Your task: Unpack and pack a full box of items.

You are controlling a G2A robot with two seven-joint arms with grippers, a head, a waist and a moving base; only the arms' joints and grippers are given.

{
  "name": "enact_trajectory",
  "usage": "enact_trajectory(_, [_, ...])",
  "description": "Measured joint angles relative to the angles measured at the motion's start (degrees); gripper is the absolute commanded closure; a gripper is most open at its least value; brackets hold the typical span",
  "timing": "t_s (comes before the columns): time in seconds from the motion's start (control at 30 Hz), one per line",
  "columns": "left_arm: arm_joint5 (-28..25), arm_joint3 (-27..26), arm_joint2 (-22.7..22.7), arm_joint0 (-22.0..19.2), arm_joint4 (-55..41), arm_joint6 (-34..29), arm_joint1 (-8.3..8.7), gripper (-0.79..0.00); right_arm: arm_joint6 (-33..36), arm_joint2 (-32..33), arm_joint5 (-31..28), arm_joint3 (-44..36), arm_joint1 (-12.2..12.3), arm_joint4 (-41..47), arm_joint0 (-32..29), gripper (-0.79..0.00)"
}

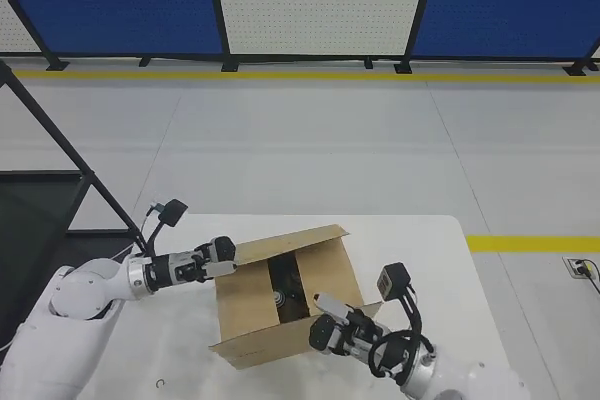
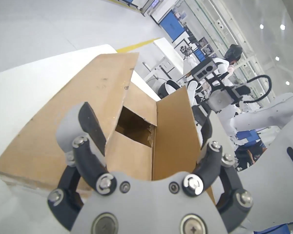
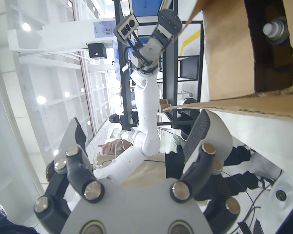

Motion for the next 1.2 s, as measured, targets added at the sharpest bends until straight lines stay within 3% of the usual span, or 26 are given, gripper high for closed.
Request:
enact_trajectory(0.27, [0.7,0.1,2.7,0.2,-1.1,-0.7,0.84,-0.785,-14.0,-5.3,-7.4,8.7,-1.6,-3.1,4.4,-0.785])
enact_trajectory(0.37, [0.5,0.2,3.2,0.5,-2.1,-0.5,1.16,-0.785,-16.6,-6.7,-7.7,12.2,-2.0,-3.2,5.6,-0.785])
enact_trajectory(0.7, [0.1,-0.5,3.9,2.1,-3.4,-0.1,2.38,-0.785,-21.5,-5.9,-11.0,19.8,-2.9,-3.1,7.8,-0.785])
enact_trajectory(1.2, [0.5,-0.7,4.6,2.9,-1.6,-0.4,3.2,-0.785,-22.1,-3.8,-13.4,26.3,-3.7,1.3,10.5,-0.785])
